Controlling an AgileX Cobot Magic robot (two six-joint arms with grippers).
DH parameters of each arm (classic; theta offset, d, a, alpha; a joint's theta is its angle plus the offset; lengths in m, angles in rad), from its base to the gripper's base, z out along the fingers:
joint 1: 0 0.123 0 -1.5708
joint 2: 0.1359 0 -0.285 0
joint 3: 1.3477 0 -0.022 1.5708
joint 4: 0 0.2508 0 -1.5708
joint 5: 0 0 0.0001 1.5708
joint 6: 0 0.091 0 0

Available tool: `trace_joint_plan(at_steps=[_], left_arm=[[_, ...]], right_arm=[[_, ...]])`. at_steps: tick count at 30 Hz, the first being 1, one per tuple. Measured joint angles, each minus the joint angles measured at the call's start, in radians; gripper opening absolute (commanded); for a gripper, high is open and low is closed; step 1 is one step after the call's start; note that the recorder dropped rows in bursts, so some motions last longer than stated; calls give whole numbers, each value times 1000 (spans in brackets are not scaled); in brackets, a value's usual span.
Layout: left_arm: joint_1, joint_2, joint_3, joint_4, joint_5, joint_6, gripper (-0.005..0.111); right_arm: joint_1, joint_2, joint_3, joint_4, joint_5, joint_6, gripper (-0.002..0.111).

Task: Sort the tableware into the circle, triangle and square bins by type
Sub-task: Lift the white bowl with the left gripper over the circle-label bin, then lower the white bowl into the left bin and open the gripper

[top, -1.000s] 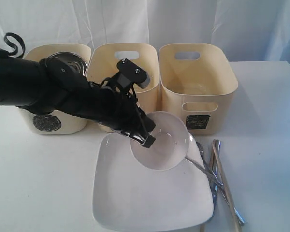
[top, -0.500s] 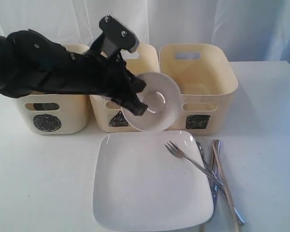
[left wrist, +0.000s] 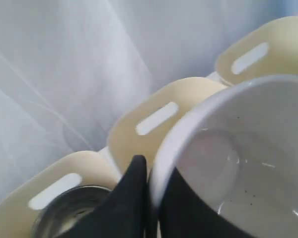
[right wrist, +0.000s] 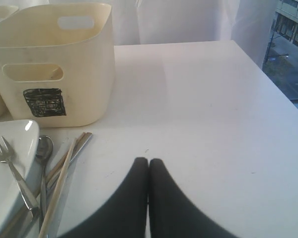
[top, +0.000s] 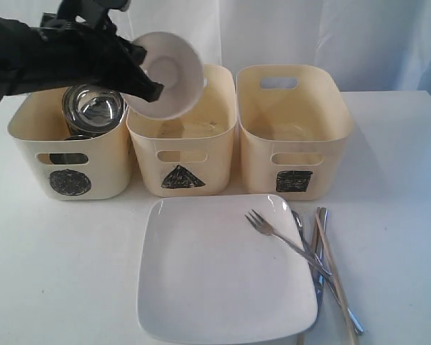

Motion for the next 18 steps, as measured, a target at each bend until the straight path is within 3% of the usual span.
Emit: trace_joint_plan(at_steps=[7,18], left_arm=[[106,0,0,-2,-183,50,3],[228,57,0,-16,-207,56,3]], right_arm=[[0,0,0,0,0,0,0],[0,0,0,0,0,0,0]])
